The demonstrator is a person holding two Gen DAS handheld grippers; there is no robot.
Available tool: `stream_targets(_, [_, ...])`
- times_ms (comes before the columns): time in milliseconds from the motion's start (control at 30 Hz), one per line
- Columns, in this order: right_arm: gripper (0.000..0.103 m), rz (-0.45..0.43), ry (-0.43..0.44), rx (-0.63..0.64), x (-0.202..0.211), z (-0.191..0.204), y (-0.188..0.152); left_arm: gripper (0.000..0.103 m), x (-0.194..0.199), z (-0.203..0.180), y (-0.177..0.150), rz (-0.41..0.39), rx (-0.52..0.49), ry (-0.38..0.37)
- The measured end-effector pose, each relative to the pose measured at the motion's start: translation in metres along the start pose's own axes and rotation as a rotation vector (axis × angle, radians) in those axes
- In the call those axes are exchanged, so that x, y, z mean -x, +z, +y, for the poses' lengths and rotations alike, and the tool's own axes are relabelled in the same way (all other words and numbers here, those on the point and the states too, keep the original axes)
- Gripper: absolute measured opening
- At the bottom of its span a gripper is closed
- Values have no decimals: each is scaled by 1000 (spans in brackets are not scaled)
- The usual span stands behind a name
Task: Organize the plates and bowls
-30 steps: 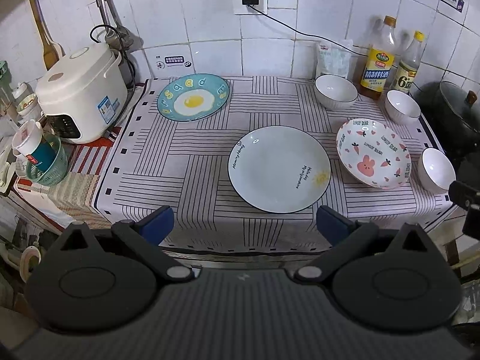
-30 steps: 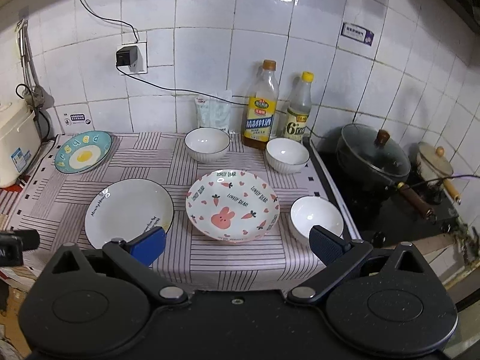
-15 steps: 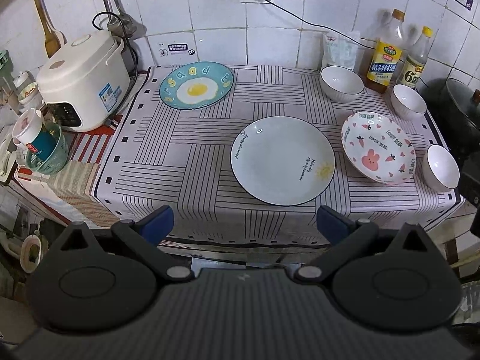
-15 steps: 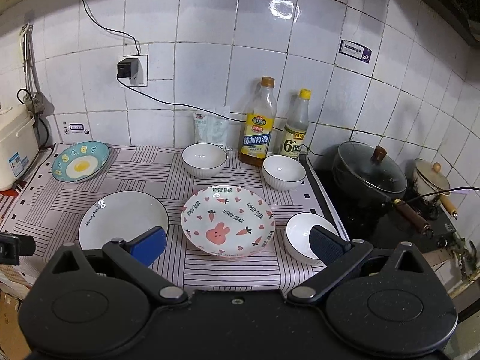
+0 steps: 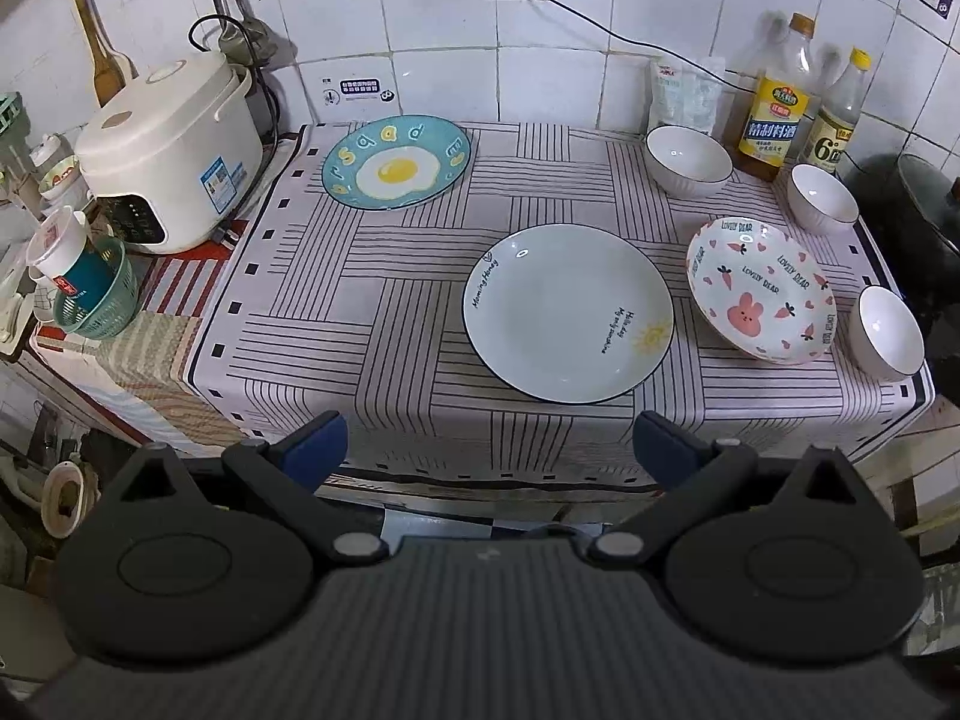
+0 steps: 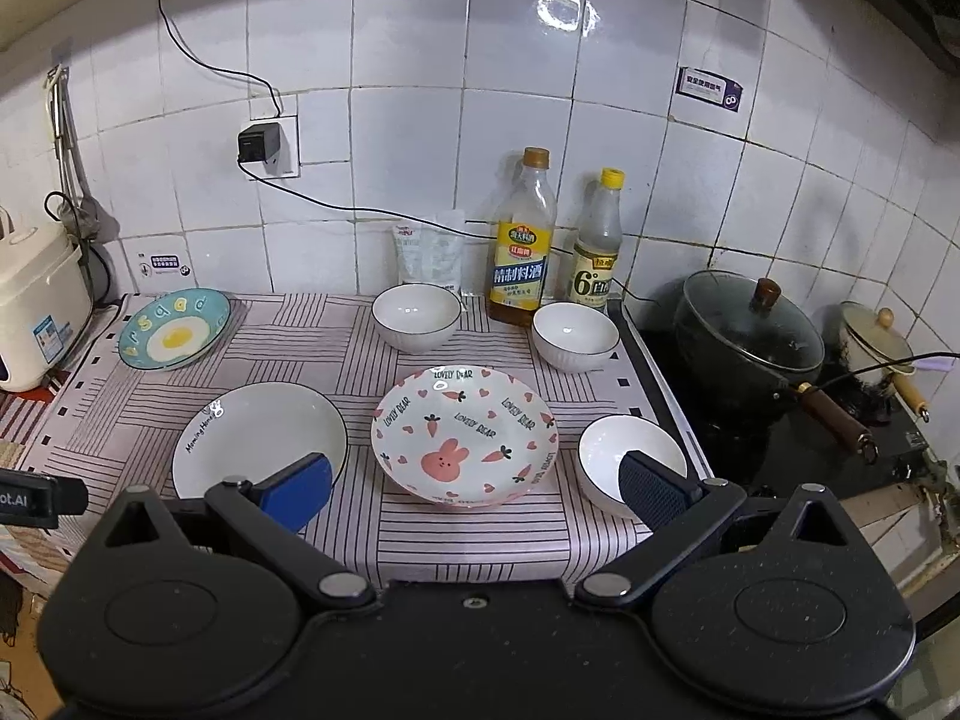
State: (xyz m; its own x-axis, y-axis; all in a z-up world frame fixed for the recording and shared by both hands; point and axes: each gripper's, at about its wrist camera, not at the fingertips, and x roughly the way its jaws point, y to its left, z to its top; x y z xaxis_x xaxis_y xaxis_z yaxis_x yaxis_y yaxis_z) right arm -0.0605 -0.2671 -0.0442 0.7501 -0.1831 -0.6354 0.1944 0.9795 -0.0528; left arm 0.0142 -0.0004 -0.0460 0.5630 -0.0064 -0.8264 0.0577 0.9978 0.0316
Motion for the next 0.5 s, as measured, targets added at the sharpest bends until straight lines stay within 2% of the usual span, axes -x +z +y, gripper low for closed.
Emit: stream_targets(500, [103,-19,16,11,1,-1,-2,103,10,1,0,-36,-21,22])
